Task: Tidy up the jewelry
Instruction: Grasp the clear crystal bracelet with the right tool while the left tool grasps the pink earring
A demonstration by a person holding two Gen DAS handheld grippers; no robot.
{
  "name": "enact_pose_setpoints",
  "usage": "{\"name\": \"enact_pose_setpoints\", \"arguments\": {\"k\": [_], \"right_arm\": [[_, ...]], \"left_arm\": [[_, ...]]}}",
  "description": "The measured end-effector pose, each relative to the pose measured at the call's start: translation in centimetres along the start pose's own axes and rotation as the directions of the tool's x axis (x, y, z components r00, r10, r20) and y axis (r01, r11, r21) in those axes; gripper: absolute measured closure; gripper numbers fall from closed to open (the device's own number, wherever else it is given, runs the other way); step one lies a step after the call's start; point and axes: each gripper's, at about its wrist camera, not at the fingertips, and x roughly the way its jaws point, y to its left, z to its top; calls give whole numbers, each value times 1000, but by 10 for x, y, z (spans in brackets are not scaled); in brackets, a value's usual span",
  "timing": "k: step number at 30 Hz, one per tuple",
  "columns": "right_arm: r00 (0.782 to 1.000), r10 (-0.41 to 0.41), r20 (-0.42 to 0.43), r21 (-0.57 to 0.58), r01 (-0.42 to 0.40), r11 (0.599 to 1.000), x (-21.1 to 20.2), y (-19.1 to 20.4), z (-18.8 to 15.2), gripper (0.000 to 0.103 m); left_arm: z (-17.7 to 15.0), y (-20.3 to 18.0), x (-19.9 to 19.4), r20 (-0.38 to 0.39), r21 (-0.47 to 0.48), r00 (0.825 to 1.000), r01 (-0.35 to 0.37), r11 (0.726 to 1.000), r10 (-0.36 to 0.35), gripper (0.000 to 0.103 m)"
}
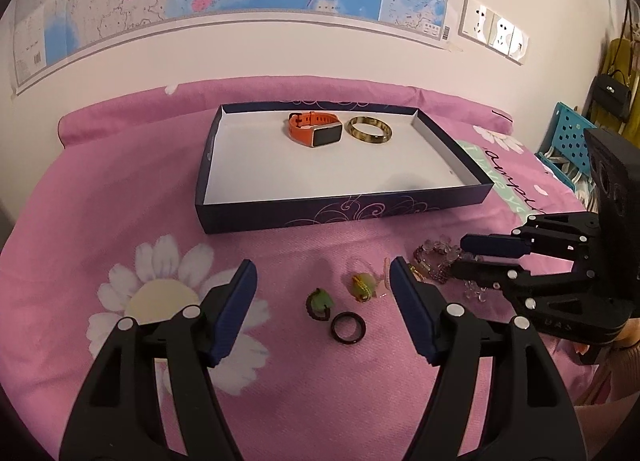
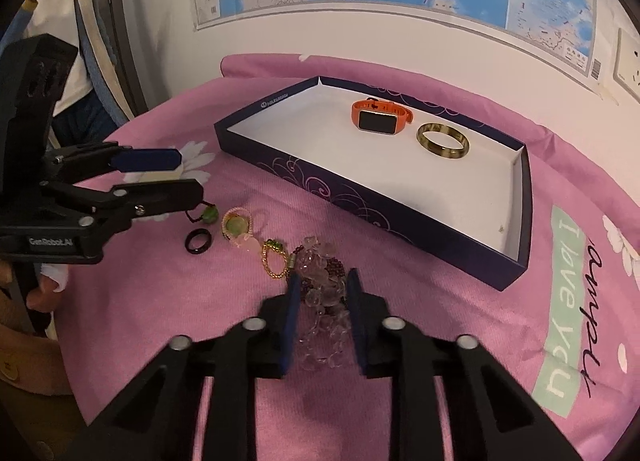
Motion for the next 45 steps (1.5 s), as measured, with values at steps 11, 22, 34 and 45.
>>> {"name": "enact_pose_setpoints", "arguments": {"k": [11,22,34,45], "right_arm": [[997,58,47,66,-61,996,-17,-15,3,96],[976,162,148,116,-180,977,-49,-18,13,96],[965,220,139,141,-240,961,-59,-17,-1,96],[987,162,18,213,-163,964,-37,-32,-36,83]], "left_arm": [[-2,-1,-2,-1,4,1000,5,1000,-5,35],[-9,-6,-8,1,31,1000,22,999,-22,35],[-19,-6,-9,-18,53,999,28,998,-27,35],[-22,-15,-7,-26,106,999,34,994,-31,39]]}}
